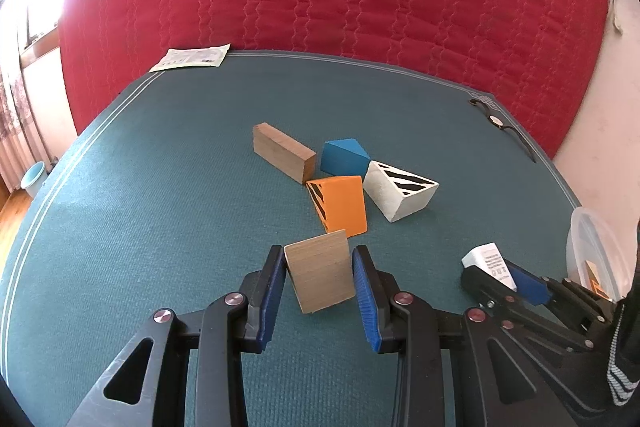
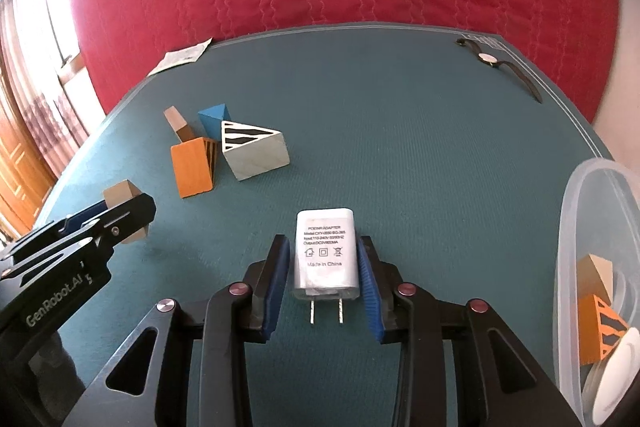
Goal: Organize rigid objects
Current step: 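Carry the charger into the bowl and open the right gripper while the left carries the wedge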
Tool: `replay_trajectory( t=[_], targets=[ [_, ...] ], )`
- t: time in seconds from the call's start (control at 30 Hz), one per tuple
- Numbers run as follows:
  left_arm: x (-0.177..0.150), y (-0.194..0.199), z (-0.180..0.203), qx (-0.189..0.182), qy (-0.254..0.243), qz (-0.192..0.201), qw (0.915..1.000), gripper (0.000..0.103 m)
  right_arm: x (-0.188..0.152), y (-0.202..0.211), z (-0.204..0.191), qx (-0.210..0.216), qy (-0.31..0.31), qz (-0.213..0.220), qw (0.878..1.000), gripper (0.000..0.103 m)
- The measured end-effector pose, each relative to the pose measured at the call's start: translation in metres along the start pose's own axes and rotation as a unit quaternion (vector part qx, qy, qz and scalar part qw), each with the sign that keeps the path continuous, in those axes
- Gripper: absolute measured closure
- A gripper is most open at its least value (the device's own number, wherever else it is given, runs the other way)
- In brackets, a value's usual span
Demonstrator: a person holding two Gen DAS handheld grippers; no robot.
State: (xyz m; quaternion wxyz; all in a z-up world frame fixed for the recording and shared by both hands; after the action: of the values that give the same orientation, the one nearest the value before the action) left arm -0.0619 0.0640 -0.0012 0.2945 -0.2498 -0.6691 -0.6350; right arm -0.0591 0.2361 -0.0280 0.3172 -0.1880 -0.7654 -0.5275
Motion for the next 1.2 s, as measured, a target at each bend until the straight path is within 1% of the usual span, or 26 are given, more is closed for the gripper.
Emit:
replay_trajectory(
  t=[0.07,0.1,0.27,0.5,0.63,0.87,1.2],
  targets=[
    [0.0,0.0,0.001,-0.001,-0.001,0.0,1.0,0.067,0.0,-0.001,-0.002,-0.004,0.006,-0.002,1.0,0.069],
    [0.0,0.0,0.001,-0.001,-0.001,0.0,1.0,0.067,0.0,-0.001,-0.002,-0.003,0.007,-0.002,1.0,0.072],
    [0.001,0.0,0.003,-0.003,-0.002,0.001,1.0,0.067,-0.003,0.006,-0.002,0.004,0.004,0.008,1.0,0.072],
    [0.0,0.001,0.008,-0.005,-0.01,0.002,0.9999,0.067,-0.006,0.035,-0.001,0.012,-0.011,0.037,0.999,0.072],
    [-0.001,0.001,0.009,-0.004,-0.015,0.003,0.9999,0.067,-0.007,0.055,0.007,0.009,-0.02,0.055,0.998,0.072],
    [-0.003,0.004,0.016,-0.004,-0.025,0.006,0.9997,0.067,-0.01,0.093,0.034,-0.017,-0.047,0.088,0.995,0.072],
    [-0.003,0.014,0.029,-0.006,-0.04,0.014,0.9991,0.067,-0.014,0.126,0.081,-0.058,-0.099,0.124,0.986,0.072]
  ],
)
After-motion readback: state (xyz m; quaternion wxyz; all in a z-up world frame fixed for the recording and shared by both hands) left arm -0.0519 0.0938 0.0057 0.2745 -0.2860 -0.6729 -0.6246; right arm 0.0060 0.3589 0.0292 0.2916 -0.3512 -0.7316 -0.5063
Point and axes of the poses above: each gripper's, at about its wrist camera, not at the fingertips, and y roughly against the way its jaws point, z to its right, x to its top, the point moved 2 cm from there along -y, roughly the way its jaws point, and after that the axes turned 12 degrees about x, right-handed, at the moved point
